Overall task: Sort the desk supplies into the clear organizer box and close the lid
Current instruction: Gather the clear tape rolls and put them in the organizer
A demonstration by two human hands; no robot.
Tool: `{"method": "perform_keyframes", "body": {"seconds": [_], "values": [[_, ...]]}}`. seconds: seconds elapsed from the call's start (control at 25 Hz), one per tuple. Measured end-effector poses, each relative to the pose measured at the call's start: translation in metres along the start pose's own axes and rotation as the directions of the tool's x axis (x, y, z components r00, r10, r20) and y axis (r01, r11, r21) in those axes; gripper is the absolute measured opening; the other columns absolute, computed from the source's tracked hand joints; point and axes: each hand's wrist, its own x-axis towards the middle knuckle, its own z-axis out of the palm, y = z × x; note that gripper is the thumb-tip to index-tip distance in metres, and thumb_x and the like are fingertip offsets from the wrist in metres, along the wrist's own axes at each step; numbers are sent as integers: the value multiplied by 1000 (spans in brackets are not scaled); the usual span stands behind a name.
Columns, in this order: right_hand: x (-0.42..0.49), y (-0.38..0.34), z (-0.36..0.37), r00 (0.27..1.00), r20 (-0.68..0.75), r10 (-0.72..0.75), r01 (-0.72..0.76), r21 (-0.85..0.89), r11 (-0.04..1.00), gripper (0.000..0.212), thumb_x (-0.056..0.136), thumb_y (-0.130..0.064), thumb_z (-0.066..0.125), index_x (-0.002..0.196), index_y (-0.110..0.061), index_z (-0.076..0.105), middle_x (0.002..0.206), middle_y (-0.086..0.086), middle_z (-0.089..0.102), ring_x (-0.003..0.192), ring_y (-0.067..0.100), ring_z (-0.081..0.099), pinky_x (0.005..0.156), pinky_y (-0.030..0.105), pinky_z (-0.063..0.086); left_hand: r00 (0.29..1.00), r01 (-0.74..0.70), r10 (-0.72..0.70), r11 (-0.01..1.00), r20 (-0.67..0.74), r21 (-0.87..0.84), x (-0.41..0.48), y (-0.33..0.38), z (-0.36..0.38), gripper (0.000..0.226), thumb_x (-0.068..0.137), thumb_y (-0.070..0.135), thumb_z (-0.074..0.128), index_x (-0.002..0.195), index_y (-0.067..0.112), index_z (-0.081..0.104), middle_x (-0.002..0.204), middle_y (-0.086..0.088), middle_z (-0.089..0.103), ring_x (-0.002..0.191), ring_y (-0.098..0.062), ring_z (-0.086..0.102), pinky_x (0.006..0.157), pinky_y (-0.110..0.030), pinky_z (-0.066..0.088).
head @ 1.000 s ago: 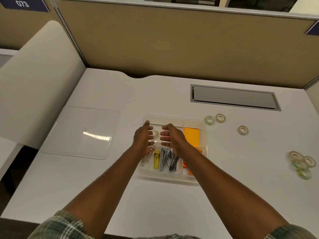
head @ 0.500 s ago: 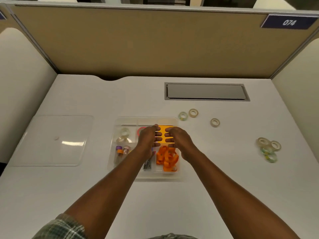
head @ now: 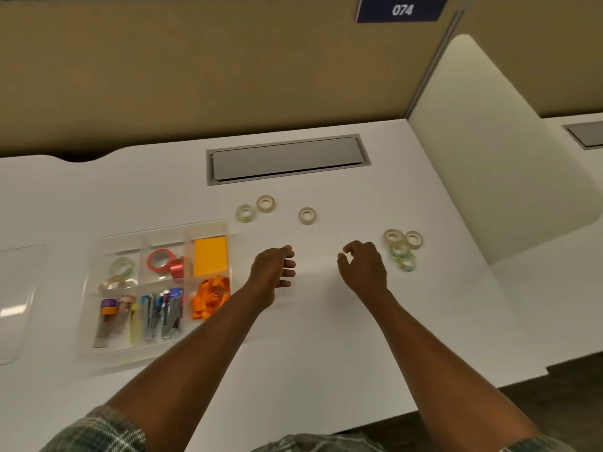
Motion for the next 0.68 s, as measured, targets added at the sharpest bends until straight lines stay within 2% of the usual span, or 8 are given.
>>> {"method": "perform_keyframes", "body": {"seconds": [0.08, 0.16, 0.28, 0.36, 0.52, 0.6, 0.68], "values": [[7, 34, -12, 993, -108, 43, -61, -169, 984, 36, 91, -30, 63, 123, -16, 58, 125, 12, 53, 116, 32, 53, 89, 42, 48, 1000, 20, -21, 999, 23, 46, 3, -11, 21, 29, 94, 36, 55, 102, 10, 66, 89, -7, 65, 74, -21, 61, 65, -33, 47], [13, 64, -22, 981, -164, 107, -145, -244, 959, 53, 90, -27, 64, 138, -14, 47, 139, 15, 45, 123, 35, 47, 94, 46, 46, 999, 36, -39, 995, 33, 89, 4, -21, 41, 28, 94, 37, 56, 100, 11, 67, 90, -7, 65, 75, -21, 61, 65, -34, 48], [21, 98, -30, 975, -120, 186, -209, -226, 951, 72, 93, -25, 62, 154, -16, 25, 156, 13, 30, 132, 35, 40, 98, 48, 46, 999, 33, -38, 988, 35, 150, 4, -32, 63, 26, 92, 38, 58, 95, 13, 68, 90, -6, 67, 75, -21, 63, 66, -34, 50], [27, 110, -34, 976, -85, 201, -214, -187, 959, 77, 95, -26, 60, 158, -18, 16, 151, 12, 37, 129, 35, 42, 97, 47, 47, 998, 29, -38, 983, 46, 181, 4, -36, 74, 25, 91, 38, 59, 94, 15, 68, 90, -6, 69, 76, -21, 64, 66, -34, 51], [35, 115, -40, 980, -87, 178, -189, -152, 970, 75, 91, -27, 63, 155, -18, 23, 131, 15, 49, 121, 35, 48, 91, 46, 48, 996, 16, -32, 979, 77, 202, 5, -40, 92, 26, 92, 39, 59, 95, 14, 68, 91, -6, 69, 75, -21, 65, 66, -34, 50], [30, 108, -40, 966, -94, 242, -240, 39, 970, 73, 83, -30, 68, 146, -19, 33, 125, 14, 55, 118, 36, 53, 89, 45, 49, 995, 22, -40, 982, 92, 187, 4, -39, 100, 29, 93, 40, 58, 97, 14, 68, 94, -8, 70, 76, -22, 66, 67, -35, 51], [19, 93, -32, 961, -77, 267, -244, 230, 942, 66, 77, -37, 70, 134, -23, 41, 115, 6, 63, 109, 32, 61, 86, 41, 51, 990, 60, -77, 988, 118, 141, 3, -35, 108, 36, 95, 45, 54, 103, 12, 66, 98, -12, 70, 78, -25, 69, 69, -37, 52]]}}
